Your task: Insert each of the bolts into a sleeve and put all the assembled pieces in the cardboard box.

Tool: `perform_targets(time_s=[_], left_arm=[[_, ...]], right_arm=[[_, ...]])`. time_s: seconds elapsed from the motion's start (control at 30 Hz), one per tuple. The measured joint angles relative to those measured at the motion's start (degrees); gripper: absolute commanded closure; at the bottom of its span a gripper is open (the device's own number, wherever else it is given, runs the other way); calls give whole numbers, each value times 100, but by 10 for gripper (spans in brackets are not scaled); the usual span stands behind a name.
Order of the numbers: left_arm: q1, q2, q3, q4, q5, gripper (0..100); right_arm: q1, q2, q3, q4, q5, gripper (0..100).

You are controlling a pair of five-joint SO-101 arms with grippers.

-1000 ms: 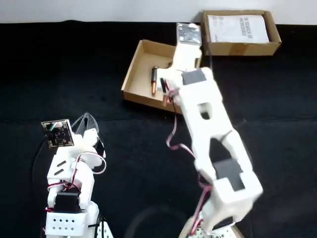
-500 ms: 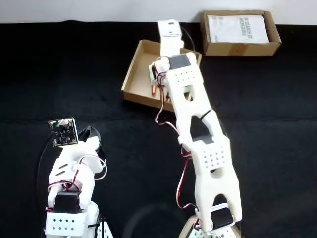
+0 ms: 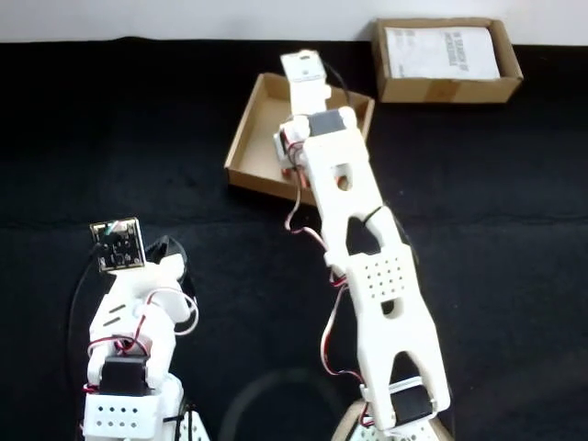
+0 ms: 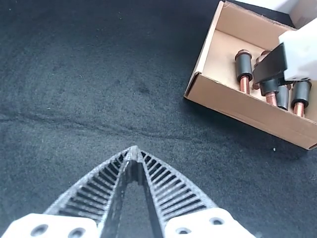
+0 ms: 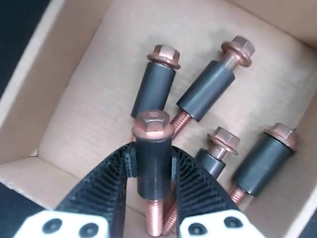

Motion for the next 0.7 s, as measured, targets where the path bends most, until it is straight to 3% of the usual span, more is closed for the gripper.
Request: perform_targets(time_s=[0.27,0.7], left_arm=[[0,0,0,62,0,991],[0,0,0,79,0,991]], right_arm=[[0,0,-932,105,0,741],[0,9,-2699,1081,0,731]])
